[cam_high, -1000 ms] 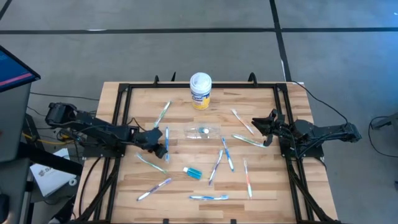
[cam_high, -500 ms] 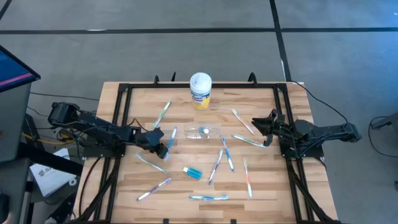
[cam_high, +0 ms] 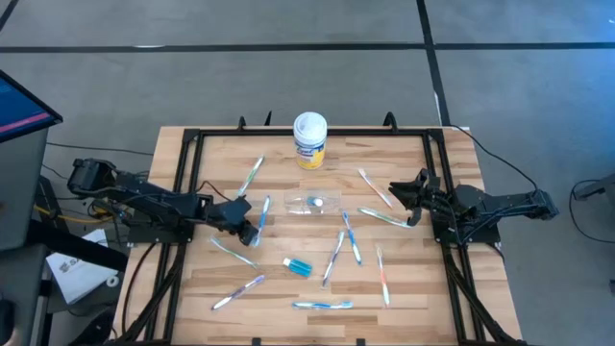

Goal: Pick & Place toothbrushing station
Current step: Put the top left blue toothbrush into the transparent organizer

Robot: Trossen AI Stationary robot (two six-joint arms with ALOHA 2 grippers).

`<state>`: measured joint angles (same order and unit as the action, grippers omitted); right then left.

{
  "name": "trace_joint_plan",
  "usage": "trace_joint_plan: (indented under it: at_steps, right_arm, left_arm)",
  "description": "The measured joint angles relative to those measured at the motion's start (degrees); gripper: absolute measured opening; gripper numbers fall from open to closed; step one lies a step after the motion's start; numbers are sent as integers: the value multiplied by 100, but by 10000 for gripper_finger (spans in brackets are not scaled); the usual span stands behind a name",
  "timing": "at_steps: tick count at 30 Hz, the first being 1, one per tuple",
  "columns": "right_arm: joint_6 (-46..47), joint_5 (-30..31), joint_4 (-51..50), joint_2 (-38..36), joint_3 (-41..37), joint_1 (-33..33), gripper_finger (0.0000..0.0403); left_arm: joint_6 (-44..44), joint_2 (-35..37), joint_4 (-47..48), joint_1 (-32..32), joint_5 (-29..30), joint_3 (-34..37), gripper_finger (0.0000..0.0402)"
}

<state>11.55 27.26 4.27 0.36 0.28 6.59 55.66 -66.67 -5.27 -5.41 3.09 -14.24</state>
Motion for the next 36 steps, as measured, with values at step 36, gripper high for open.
trace_joint_plan:
  at_steps: [36]
  right_arm:
    - [-1799,-23,1791,2904,730,299,75]
  left_arm:
    - [-304,1495,-1342,-278,-248,-25,0]
